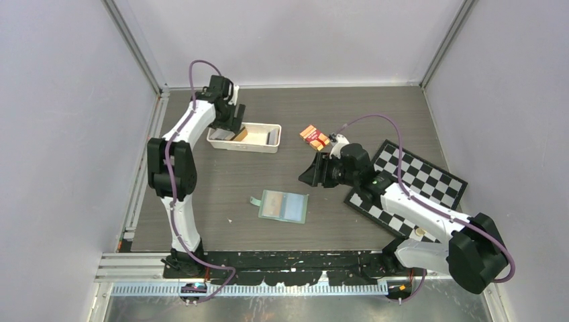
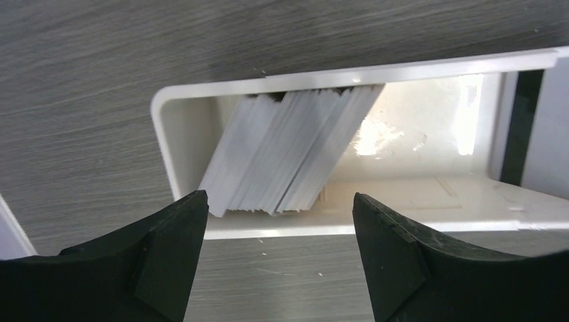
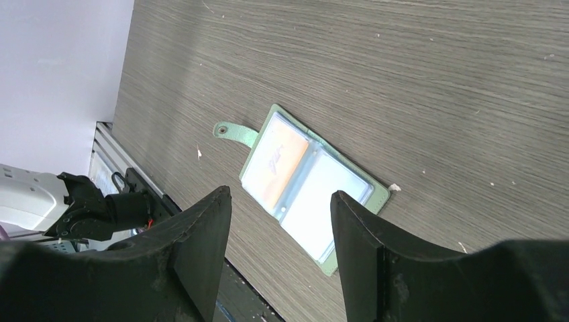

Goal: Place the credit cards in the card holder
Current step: Pick up the credit card from the storage box.

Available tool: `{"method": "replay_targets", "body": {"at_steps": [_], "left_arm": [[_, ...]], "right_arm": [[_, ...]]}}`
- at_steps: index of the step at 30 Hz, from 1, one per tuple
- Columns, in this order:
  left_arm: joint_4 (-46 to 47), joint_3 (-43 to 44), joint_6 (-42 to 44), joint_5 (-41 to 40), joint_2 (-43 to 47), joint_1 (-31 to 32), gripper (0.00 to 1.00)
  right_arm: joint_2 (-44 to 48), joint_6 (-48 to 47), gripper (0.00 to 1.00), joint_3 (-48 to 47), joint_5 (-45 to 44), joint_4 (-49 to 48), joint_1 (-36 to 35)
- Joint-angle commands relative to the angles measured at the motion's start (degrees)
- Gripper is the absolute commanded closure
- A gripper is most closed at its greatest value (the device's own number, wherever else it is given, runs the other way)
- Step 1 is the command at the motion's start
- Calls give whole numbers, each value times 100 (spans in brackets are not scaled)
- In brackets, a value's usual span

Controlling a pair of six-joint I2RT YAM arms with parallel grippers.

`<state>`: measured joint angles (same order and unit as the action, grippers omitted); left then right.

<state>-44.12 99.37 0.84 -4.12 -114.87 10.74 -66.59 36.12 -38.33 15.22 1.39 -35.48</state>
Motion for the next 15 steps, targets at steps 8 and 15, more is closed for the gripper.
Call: {"method": "replay_targets", "body": {"at_steps": [8,15], "left_arm": [[957,-221,634,-735,-63,264,17],[929,-129,854,-1078,-372,463,15]], "right_arm": [[-228,230,39,64,405,-716,194],[-286,306,39,112,524,-807,288]]}}
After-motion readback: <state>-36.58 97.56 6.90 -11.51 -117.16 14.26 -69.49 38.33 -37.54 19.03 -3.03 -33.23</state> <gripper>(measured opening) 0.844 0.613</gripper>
